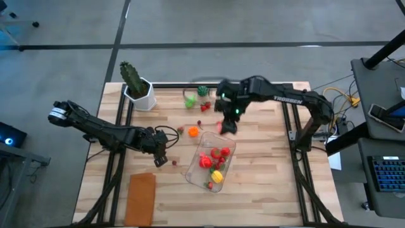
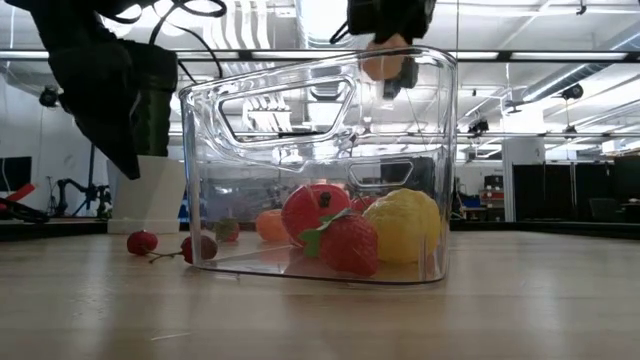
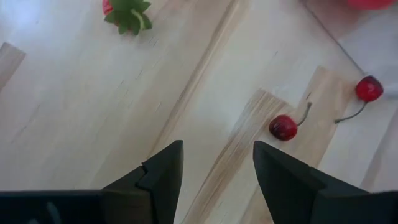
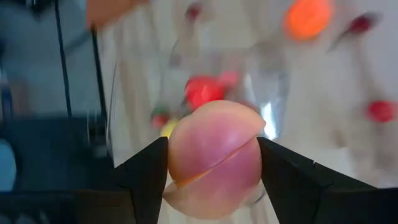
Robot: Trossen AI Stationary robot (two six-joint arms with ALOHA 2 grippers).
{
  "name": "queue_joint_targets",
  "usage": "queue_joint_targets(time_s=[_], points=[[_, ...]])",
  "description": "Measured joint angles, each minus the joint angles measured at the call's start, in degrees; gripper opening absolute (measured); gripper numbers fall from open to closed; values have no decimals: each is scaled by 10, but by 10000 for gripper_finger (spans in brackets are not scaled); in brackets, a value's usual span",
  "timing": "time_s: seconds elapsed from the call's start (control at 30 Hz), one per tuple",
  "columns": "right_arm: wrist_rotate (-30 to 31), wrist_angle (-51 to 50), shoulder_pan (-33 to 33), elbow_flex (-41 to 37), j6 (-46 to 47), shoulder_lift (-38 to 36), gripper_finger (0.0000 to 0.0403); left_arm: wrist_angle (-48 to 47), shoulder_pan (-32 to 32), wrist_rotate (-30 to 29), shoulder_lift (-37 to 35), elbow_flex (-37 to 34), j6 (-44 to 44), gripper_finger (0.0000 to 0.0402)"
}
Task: Pick and placing Produce into tupperware
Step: Put the light orange peach into the transparent bin, then put the red cherry into the transparent bin
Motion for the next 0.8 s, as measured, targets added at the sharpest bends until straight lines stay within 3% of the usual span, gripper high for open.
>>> queue_joint_targets(time_s=[0.3, 0.57, 0.7, 0.8], points=[[0, -17, 87, 0, -105, 27, 231, -4, 1, 19, 8, -3, -119, 180], [70, 12, 103, 0, -123, 31, 289, -3, 1, 26, 40, -1, -238, 197], [82, 17, 103, 1, -121, 30, 322, 1, 0, 44, 57, 6, -251, 221], [92, 11, 102, 2, -119, 25, 337, 56, -3, 69, 64, 9, -194, 233]])
